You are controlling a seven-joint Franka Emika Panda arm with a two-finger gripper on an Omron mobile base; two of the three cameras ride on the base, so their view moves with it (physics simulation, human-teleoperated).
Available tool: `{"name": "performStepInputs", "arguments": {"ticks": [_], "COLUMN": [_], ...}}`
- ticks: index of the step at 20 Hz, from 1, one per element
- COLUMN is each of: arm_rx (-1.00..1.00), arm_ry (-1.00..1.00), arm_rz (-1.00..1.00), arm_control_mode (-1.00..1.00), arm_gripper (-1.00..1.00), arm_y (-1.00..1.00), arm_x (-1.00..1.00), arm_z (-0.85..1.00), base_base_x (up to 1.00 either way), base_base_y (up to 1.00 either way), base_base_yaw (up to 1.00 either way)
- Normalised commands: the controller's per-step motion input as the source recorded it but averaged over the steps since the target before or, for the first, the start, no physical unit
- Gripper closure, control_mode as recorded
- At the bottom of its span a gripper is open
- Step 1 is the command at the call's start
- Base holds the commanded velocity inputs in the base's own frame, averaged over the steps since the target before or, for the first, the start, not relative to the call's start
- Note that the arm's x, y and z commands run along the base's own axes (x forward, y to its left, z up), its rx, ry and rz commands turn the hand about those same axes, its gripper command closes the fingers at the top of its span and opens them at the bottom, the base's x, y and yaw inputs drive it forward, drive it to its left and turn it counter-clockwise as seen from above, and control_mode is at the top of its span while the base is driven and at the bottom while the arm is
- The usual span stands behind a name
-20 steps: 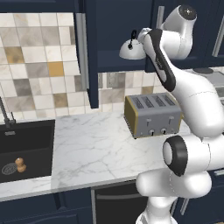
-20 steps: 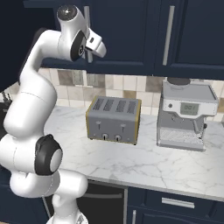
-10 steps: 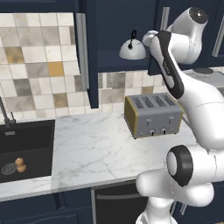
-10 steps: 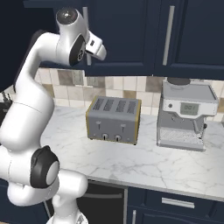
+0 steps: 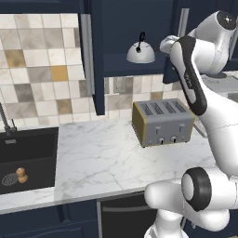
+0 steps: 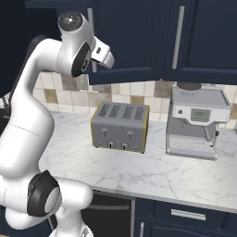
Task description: Open the cabinet, pick the kettle from the cabinet, and place it in the sink.
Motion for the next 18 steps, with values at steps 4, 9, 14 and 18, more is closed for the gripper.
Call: {"name": "performStepInputs", "arguments": {"ticks": [4, 9, 14, 18], "arm_rx": [0.02, 0.02, 0.05, 0.02], "arm_ry": [0.00, 0.00, 0.00, 0.02], "arm_rz": [0.00, 0.00, 0.00, 0.00], "arm_control_mode": [-1.00, -1.00, -1.00, -1.00], "arm_gripper": [1.00, 1.00, 1.00, 1.00], "arm_y": [-0.11, -0.13, -0.17, -0.05], "arm_x": [-0.52, -0.52, -0.52, -0.45], "arm_z": [-0.03, -0.01, 0.00, 0.00], "base_base_x": [0.00, 0.00, 0.00, 0.00], "base_base_y": [0.00, 0.00, 0.00, 0.00], "base_base_yaw": [0.00, 0.00, 0.00, 0.00]}}
